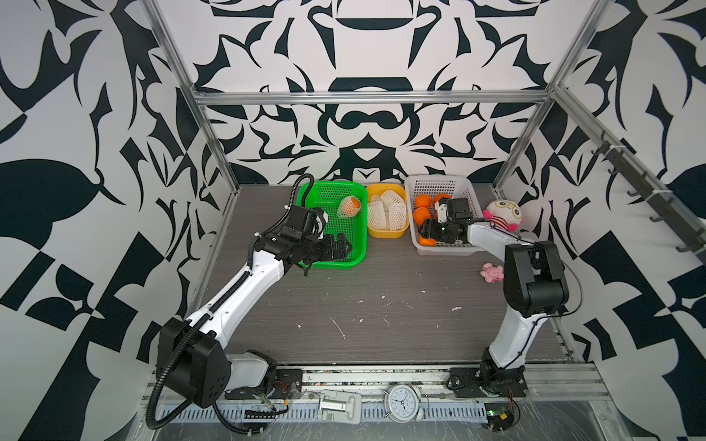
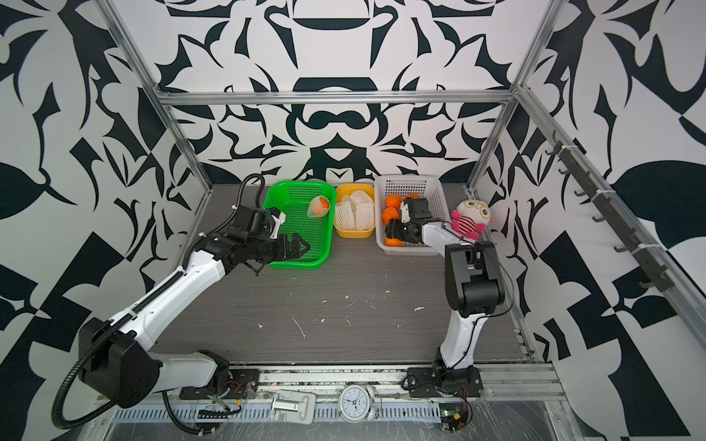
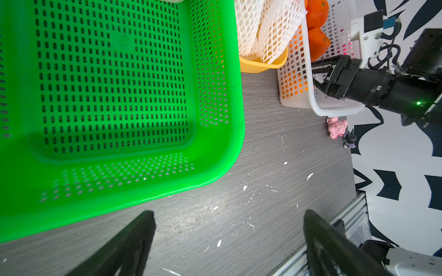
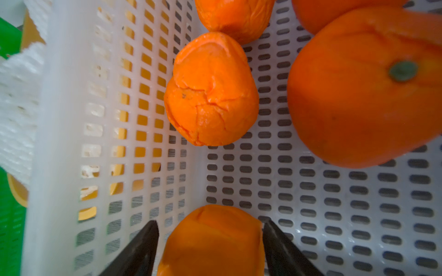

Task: Remove foam nets from oranges
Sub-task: Place the orange in the basket, then pick up the orange from the basket.

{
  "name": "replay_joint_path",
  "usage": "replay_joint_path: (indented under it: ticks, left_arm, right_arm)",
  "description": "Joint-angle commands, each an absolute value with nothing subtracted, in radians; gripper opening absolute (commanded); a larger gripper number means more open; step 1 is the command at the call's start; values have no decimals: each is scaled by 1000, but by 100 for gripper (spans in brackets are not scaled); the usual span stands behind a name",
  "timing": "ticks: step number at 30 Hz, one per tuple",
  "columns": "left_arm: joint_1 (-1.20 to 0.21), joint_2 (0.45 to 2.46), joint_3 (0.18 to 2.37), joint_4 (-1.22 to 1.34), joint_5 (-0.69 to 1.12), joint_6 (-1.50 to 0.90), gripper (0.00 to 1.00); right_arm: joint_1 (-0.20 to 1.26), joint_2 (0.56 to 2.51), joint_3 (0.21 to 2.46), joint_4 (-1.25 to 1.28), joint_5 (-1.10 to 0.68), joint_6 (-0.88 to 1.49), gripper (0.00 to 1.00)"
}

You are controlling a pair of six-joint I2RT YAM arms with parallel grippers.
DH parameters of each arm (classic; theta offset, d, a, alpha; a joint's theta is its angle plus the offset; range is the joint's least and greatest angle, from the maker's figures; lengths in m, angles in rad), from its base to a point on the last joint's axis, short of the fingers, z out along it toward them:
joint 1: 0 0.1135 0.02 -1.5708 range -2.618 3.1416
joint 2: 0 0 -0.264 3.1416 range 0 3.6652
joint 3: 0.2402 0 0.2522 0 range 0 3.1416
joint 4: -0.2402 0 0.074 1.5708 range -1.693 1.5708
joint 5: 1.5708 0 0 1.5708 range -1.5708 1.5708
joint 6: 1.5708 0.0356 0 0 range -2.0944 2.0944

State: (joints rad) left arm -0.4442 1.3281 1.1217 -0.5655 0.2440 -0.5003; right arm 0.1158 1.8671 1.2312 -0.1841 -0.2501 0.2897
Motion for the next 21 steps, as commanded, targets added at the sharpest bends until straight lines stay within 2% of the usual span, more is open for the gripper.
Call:
replay_joint_path:
  ticks: [1, 7, 11, 16, 21]
  left_arm:
    - [-438, 1318, 1131, -577, 247, -500, 100]
    - [-432, 1327, 1144, -584, 242, -499, 99]
    - [-405, 1375, 1204, -608, 251, -488, 100]
    - [-337, 1509, 1320, -601, 340, -475, 99]
    - [-302, 1672, 1477, -612, 384, -443, 99]
  right_arm:
    - [117, 1799, 1272, -198, -240, 292, 76]
    - [117, 1703, 1252, -217, -217, 268, 82]
    - [119, 1585, 1183, -181, -200, 267, 96]
    - [146, 1429, 1059, -132, -210, 294, 99]
    - [243, 1301, 932, -96, -201, 300, 99]
